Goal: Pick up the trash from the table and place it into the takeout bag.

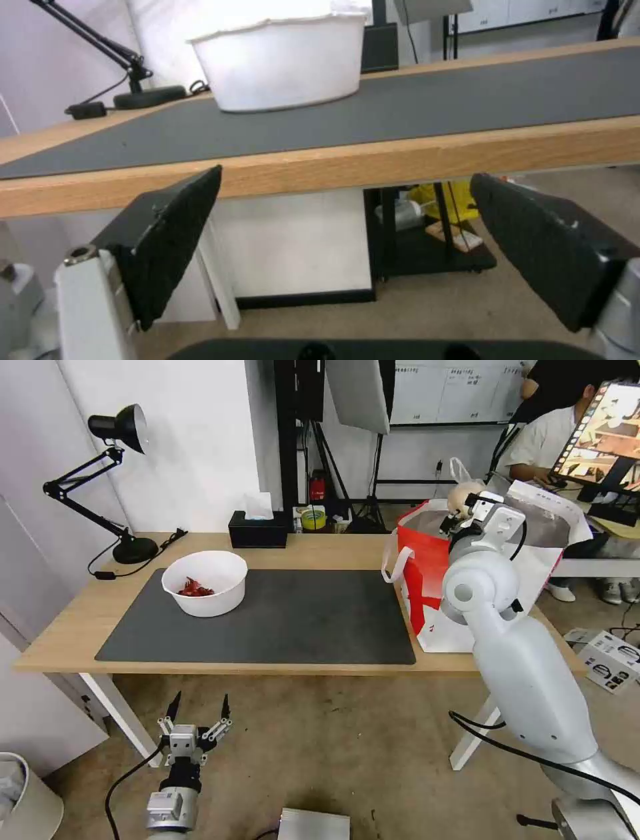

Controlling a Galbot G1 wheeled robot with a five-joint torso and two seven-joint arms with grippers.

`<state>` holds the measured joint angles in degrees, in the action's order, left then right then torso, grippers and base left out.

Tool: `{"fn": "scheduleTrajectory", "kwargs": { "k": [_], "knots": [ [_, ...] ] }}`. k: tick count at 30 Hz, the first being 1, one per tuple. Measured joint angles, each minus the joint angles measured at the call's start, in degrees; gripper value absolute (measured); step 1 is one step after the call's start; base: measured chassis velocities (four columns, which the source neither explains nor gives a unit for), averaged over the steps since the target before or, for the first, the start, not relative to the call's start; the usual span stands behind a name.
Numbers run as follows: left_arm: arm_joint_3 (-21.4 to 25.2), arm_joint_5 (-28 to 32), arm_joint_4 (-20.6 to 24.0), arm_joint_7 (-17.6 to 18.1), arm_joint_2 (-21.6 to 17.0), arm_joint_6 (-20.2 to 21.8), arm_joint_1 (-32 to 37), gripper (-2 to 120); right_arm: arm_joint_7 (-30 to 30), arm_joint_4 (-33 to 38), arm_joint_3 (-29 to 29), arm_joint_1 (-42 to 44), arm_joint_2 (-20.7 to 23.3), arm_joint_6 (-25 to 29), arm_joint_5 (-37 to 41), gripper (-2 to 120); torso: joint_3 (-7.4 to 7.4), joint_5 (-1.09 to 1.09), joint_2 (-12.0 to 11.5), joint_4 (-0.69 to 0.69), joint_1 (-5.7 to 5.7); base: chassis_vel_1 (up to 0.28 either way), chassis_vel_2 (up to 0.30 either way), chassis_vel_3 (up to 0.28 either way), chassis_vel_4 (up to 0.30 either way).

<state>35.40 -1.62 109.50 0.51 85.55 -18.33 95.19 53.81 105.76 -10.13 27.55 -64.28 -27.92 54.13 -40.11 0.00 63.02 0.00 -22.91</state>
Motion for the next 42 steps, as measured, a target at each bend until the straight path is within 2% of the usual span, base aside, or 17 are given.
{"fn": "scheduleTrajectory", "kwargs": {
  "k": [2,3,6,7,9,10,22,27,29,30,33,34,36,37,39,40,42],
  "knots": [
    [-0.1,-0.09,-0.03,0.0,0.1,0.0,-0.04,100,-0.19,0.2,-0.29,0.28,0.29,0.0,0.06,24,0.0,0.0,0.0,0.0,0.0,0.0,0.0,0.0,0.0],
    [-0.1,-0.09,-0.03,0.0,0.1,0.0,-0.04,100,-0.19,0.2,-0.29,0.28,0.29,0.0,0.06,24,0.0,0.0,0.0,0.0,0.0,0.0,0.0,0.0,0.0],
    [-0.24,-0.27,-0.06,0.0,0.25,-0.01,-0.09,100,-0.33,0.45,-0.7,0.68,0.67,0.01,0.09,39,0.0,0.0,0.0,0.0,0.0,0.0,0.0,0.0,0.0],
    [-0.24,-0.27,-0.06,0.0,0.25,-0.01,-0.09,100,-0.33,0.45,-0.7,0.68,0.67,0.01,0.09,39,0.0,0.0,0.0,0.0,0.0,0.0,0.0,0.0,0.0],
    [-0.3,-0.38,-0.13,0.0,0.28,-0.01,-0.12,100,-0.39,0.69,-0.99,0.99,0.88,0.05,0.09,51,0.0,0.0,0.0,0.0,0.0,0.0,0.0,0.0,0.0],
    [-0.3,-0.38,-0.13,0.0,0.28,-0.01,-0.12,100,-0.39,0.69,-0.99,0.99,0.88,0.05,0.09,51,0.0,0.0,0.0,0.0,0.0,0.0,0.0,0.0,0.0],
    [-0.57,-0.54,-0.65,0.02,0.36,-0.01,-0.47,100,-0.48,0.67,-1.91,1.43,1.5,0.09,-0.2,96,0.0,0.0,0.0,0.0,0.0,0.0,0.0,0.0,0.0],
    [-0.67,-0.57,-0.77,0.02,0.36,0.0,-0.65,100,-2.57,0.58,-2.13,1.04,1.53,2.67,-0.97,98,0.0,0.0,0.0,0.0,0.0,0.0,0.0,0.0,0.0],
    [-0.7,-0.59,-0.83,0.03,0.35,0.0,-0.66,100,-8.26,1.45,-2.28,0.95,1.72,8.49,-0.82,98,0.0,0.01,0.0,0.0,0.0,0.0,0.0,0.0,0.0],
    [-0.7,-0.59,-0.83,0.03,0.35,0.0,-0.66,100,-8.26,1.45,-2.28,0.95,1.72,8.49,-0.82,98,0.0,0.01,0.0,0.0,0.0,0.0,0.0,0.0,0.0],
    [-0.7,-0.6,-0.86,0.04,0.35,0.0,-0.68,100,-20.91,4.13,-2.61,2.03,2.63,15.56,0.29,100,0.0,-0.01,0.0,0.0,0.0,0.0,0.0,0.0,0.0],
    [-0.7,-0.6,-0.86,0.04,0.35,0.0,-0.68,100,-20.91,4.13,-2.61,2.03,2.63,15.56,0.29,100,0.0,-0.01,0.0,0.0,0.0,0.0,0.0,0.0,0.0],
    [-0.72,-0.6,-0.85,0.04,0.37,0.01,-0.72,100,-28.19,5.94,-2.32,3.26,3.65,19.04,0.61,100,0.0,-0.01,0.0,0.0,0.0,0.0,0.0,0.0,0.0],
    [-0.72,-0.6,-0.85,0.04,0.37,0.01,-0.72,100,-28.19,5.94,-2.32,3.26,3.65,19.04,0.61,100,0.0,-0.01,0.0,0.0,0.0,0.0,0.0,0.0,0.0],
    [-0.73,-0.6,-0.84,0.04,0.4,0.02,-0.73,100,-36.0,8.03,-1.71,5.45,5.27,22.16,0.49,100,0.0,0.0,0.0,0.0,0.0,0.0,0.0,0.0,0.0],
    [-0.73,-0.6,-0.84,0.04,0.4,0.02,-0.73,100,-36.0,8.03,-1.71,5.45,5.27,22.16,0.49,100,0.0,0.0,0.0,0.0,0.0,0.0,0.0,0.0,0.0],
    [-0.71,-0.6,-0.76,0.04,0.42,0.02,-0.67,100,-41.21,10.52,-1.19,8.65,7.63,23.84,-0.64,100,0.01,0.0,0.0,0.01,0.0,0.0,0.0,0.0,0.0]
  ]
}}
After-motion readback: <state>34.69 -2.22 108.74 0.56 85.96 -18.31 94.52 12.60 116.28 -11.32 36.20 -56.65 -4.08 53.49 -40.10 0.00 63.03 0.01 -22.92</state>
